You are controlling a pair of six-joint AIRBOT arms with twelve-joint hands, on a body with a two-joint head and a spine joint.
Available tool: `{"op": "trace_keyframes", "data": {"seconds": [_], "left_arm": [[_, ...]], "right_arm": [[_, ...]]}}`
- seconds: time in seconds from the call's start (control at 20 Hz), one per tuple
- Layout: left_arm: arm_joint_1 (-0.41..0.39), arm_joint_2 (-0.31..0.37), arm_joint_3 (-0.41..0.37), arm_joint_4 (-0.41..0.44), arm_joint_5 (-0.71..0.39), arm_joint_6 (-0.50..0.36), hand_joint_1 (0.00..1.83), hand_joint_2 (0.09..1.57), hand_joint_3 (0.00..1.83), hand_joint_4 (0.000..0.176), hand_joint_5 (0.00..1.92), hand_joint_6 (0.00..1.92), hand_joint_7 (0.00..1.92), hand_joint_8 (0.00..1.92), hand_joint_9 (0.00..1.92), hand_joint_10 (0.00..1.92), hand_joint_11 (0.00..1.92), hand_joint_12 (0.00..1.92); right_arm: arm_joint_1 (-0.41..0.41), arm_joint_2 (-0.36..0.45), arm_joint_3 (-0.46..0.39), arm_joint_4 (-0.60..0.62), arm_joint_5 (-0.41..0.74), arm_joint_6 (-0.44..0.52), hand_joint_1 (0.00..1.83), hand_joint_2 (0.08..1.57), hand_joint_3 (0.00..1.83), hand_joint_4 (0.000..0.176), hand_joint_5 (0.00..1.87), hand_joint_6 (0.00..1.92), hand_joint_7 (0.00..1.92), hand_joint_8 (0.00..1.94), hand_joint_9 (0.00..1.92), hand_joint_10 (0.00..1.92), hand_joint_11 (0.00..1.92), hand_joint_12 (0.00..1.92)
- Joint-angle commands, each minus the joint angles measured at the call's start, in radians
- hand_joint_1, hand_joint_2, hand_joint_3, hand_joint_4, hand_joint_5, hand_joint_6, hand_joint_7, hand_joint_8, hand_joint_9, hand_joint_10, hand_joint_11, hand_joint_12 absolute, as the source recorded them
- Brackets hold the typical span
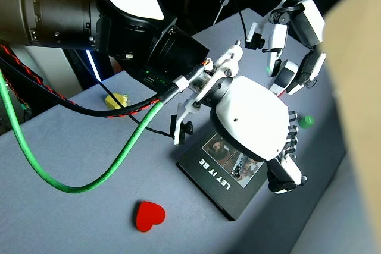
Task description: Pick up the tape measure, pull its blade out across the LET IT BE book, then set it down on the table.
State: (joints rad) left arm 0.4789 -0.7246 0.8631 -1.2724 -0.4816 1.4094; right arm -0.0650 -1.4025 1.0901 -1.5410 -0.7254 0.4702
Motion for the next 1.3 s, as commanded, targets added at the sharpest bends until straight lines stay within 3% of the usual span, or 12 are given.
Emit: {"op": "trace_keyframes", "data": {"seconds": [0.0, 0.65, 0.7, 0.75, 0.8, 0.85, 0.95, 1.25], "left_arm": [[-0.005, 0.007, 0.001, 0.036, -0.051, -0.013, 1.49, 1.11, 0.00, 0.000, 1.01, 0.58, 0.86, 1.12, 0.91, 1.22, 0.89, 1.49], [-0.003, 0.007, 0.003, 0.038, -0.043, -0.013, 1.49, 1.11, 0.00, 0.000, 0.99, 0.58, 0.87, 1.11, 0.90, 1.22, 0.88, 1.50], [-0.004, 0.007, 0.003, 0.038, -0.043, -0.013, 1.49, 1.11, 0.00, 0.000, 0.99, 0.58, 0.87, 1.11, 0.90, 1.22, 0.88, 1.51], [-0.004, 0.007, 0.003, 0.038, -0.043, -0.013, 1.49, 1.11, 0.00, 0.000, 0.99, 0.58, 0.87, 1.11, 0.90, 1.22, 0.88, 1.51], [-0.004, 0.007, 0.003, 0.038, -0.043, -0.013, 1.49, 1.11, 0.00, 0.000, 0.99, 0.58, 0.87, 1.11, 0.90, 1.22, 0.88, 1.51], [-0.004, 0.007, 0.003, 0.038, -0.043, -0.013, 1.49, 1.11, 0.00, 0.000, 1.00, 0.58, 0.87, 1.11, 0.90, 1.22, 0.88, 1.51], [-0.004, 0.007, 0.004, 0.039, -0.043, -0.013, 1.49, 1.11, 0.00, 0.000, 1.00, 0.59, 0.87, 1.10, 0.91, 1.22, 0.88, 1.51], [-0.004, 0.007, 0.007, 0.040, -0.043, -0.013, 1.49, 1.11, 0.00, 0.000, 1.00, 0.62, 0.90, 1.05, 0.91, 1.21, 0.88, 1.51]], "right_arm": [[0.016, 0.002, 0.002, -0.073, -0.011, -0.005, 1.01, 1.12, 0.00, 0.000, 0.83, 0.01, 0.82, 0.01, 0.79, 0.04, 0.34, 1.07], [0.014, 0.002, 0.002, -0.054, -0.005, -0.015, 1.00, 1.13, 0.00, 0.000, 0.83, 0.02, 0.84, 0.01, 0.81, 0.04, 0.35, 1.07], [0.014, 0.002, 0.002, -0.054, -0.005, -0.015, 1.06, 1.17, 0.00, 0.000, 0.86, 0.92, 0.88, 0.01, 0.85, 0.06, 0.40, 1.10], [0.014, 0.002, 0.002, -0.054, -0.005, -0.015, 1.16, 1.16, 0.00, 0.008, 0.87, 1.06, 0.90, 0.92, 0.97, 0.13, 0.49, 1.18], [0.014, 0.002, 0.002, -0.054, -0.004, -0.015, 1.16, 1.16, 0.00, 0.008, 0.87, 1.06, 0.90, 0.92, 0.97, 0.13, 0.49, 1.18], [0.014, 0.002, 0.002, -0.054, -0.004, -0.015, 1.21, 1.15, 0.00, 0.000, 0.86, 1.06, 0.98, 1.11, 0.99, 0.60, 0.63, 1.36], [0.013, 0.002, 0.002, -0.052, -0.003, -0.015, 1.21, 1.15, 0.00, 0.000, 0.86, 1.06, 0.97, 1.12, 0.92, 0.82, 0.66, 1.39], [0.006, 0.002, 0.002, -0.050, 0.002, -0.020, 1.21, 1.15, 0.00, 0.000, 0.86, 1.06, 0.98, 1.13, 0.91, 0.85, 0.67, 1.39]]}}
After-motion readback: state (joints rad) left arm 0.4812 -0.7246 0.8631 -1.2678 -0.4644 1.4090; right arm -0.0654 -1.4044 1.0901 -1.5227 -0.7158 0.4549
